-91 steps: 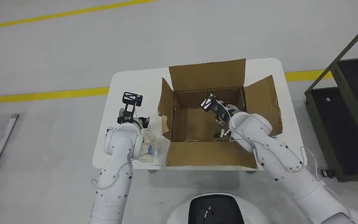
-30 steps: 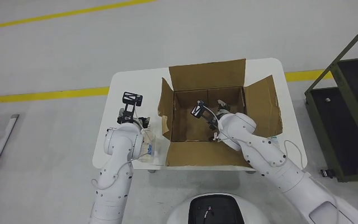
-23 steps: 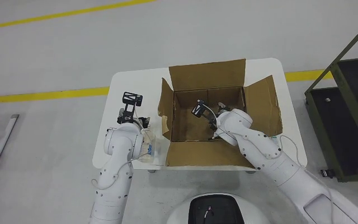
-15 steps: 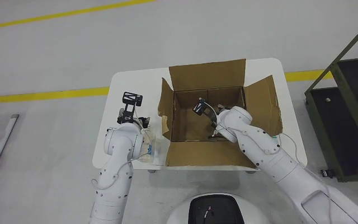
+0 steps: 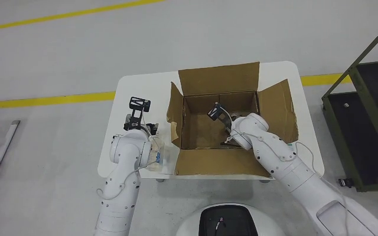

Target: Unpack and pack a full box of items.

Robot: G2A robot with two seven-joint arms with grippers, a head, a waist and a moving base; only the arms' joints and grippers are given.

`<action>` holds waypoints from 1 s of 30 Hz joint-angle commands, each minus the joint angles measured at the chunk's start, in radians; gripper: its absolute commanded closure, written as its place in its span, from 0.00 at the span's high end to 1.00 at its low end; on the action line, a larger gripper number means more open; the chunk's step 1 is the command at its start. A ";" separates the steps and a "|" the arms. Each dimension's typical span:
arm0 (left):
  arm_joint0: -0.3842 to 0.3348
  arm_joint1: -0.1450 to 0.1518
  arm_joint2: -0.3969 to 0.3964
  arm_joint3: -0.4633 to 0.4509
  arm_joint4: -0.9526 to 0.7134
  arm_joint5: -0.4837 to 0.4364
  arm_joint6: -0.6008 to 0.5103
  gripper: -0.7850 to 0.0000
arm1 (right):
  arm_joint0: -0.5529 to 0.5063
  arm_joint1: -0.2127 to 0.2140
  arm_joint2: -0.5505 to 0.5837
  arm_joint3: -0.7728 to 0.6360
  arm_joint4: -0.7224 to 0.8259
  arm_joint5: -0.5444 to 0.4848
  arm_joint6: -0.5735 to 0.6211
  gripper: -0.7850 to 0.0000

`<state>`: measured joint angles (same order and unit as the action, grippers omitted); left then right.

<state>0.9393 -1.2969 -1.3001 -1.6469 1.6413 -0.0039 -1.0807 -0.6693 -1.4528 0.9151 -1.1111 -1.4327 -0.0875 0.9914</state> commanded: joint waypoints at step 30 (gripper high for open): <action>0.000 0.000 0.000 0.000 0.000 0.000 0.000 1.00 | 0.051 -0.040 0.000 0.142 0.049 -0.034 -0.049 0.17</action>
<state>0.9393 -1.2969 -1.3001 -1.6469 1.6413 -0.0039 -1.0807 -0.6188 -1.4925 0.9132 -0.9648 -1.3872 -0.1160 0.9456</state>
